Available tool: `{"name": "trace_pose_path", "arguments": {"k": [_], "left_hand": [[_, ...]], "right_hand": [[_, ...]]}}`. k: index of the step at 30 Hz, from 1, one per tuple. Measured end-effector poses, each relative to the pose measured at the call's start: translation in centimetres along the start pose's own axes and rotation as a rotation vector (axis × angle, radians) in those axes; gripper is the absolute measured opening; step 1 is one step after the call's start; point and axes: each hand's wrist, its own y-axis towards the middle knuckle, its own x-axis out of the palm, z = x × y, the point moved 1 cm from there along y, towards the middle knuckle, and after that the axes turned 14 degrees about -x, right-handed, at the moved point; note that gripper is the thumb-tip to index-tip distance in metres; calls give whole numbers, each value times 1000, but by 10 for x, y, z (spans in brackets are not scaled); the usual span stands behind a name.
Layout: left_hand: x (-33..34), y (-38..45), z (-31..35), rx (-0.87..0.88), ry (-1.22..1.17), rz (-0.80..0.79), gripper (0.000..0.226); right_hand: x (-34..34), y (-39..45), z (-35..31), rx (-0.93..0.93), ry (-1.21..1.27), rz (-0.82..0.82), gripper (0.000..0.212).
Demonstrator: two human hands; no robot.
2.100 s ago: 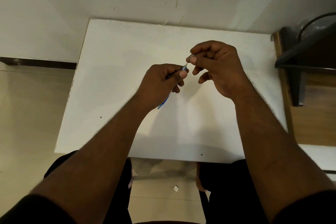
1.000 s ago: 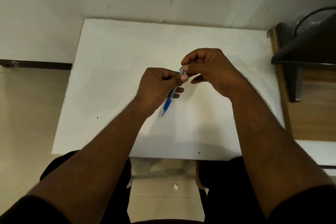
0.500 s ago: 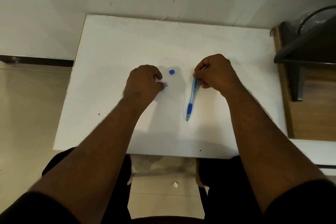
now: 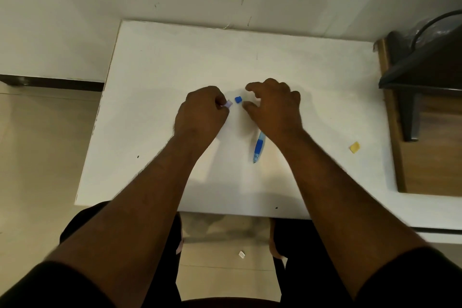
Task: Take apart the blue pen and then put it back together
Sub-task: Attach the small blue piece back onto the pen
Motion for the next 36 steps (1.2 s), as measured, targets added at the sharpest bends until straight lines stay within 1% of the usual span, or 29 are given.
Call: {"name": "trace_pose_path", "arguments": {"k": [2,6,10,11,12,13,15,16,18,20,22,28,34,36], "left_hand": [[-2,0,1,7,-57,31,22],[-4,-2,2,49,-146,93,21],[-4,-4,7,75,-277,73,17],[-5,-5,8,72,-310,65,15],[-5,-5,9,70,-337,62,14],[-6,-5,10,72,-357,60,13],[-6,-6,12,85,-382,53,12],[-7,-6,12,91,-382,51,12],[-7,-7,14,103,-368,55,14],[-7,-7,15,124,-353,66,16],[-7,-9,16,149,-340,77,17],[-10,-13,18,209,-321,87,18],[-13,-16,18,227,-307,137,16],[-13,-17,19,239,-294,151,15]], "right_hand": [[8,0,-8,-35,-75,-31,38],[20,0,-11,-65,-104,-26,28],[21,2,-8,-86,-98,7,22],[20,4,-7,-81,-29,14,22],[16,6,-5,-54,106,42,20],[10,8,-5,-4,293,86,18],[-4,11,-2,110,654,235,14],[-11,12,-2,151,776,289,11],[-22,11,-2,185,952,337,8],[-28,10,-6,181,1062,353,7],[-29,9,-10,157,1073,359,7],[-25,8,-13,86,985,350,4],[-23,9,-14,-13,889,314,14],[-23,9,-14,-14,910,331,16]]}}
